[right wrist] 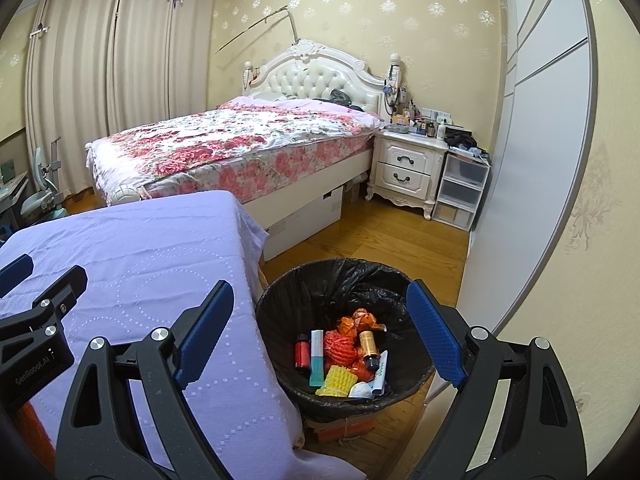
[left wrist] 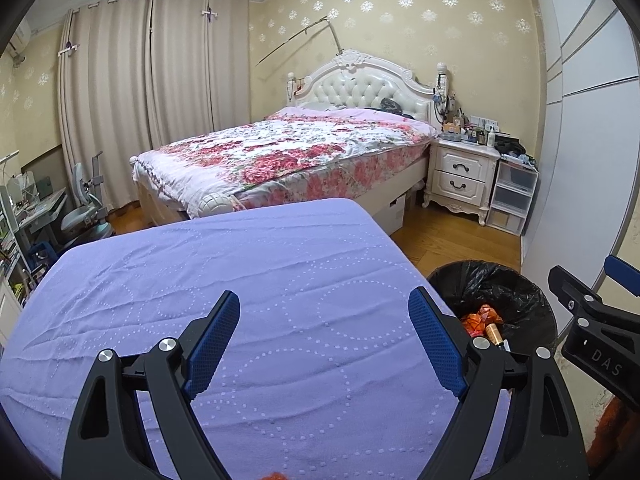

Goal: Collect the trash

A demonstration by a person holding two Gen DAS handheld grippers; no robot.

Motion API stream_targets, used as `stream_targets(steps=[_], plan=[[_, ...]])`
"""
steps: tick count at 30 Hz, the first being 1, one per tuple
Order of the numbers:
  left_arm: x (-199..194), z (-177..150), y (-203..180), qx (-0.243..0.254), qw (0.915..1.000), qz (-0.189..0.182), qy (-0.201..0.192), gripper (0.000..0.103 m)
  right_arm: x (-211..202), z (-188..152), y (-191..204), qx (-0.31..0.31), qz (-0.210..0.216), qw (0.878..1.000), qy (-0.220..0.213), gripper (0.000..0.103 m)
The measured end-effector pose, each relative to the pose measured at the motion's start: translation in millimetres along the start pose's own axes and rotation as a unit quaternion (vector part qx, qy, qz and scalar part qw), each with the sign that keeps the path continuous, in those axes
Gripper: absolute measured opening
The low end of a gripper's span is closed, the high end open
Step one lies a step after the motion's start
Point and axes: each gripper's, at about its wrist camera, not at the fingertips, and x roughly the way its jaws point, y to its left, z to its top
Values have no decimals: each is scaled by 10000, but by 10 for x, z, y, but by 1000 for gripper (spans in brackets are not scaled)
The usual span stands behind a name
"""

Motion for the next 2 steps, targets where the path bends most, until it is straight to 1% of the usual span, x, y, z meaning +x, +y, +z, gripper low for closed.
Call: stream_targets(steps=[2], plan=[[26, -17, 91, -44, 10000, 50, 59, 84, 26, 2, 62, -48, 91, 9999, 41, 86]])
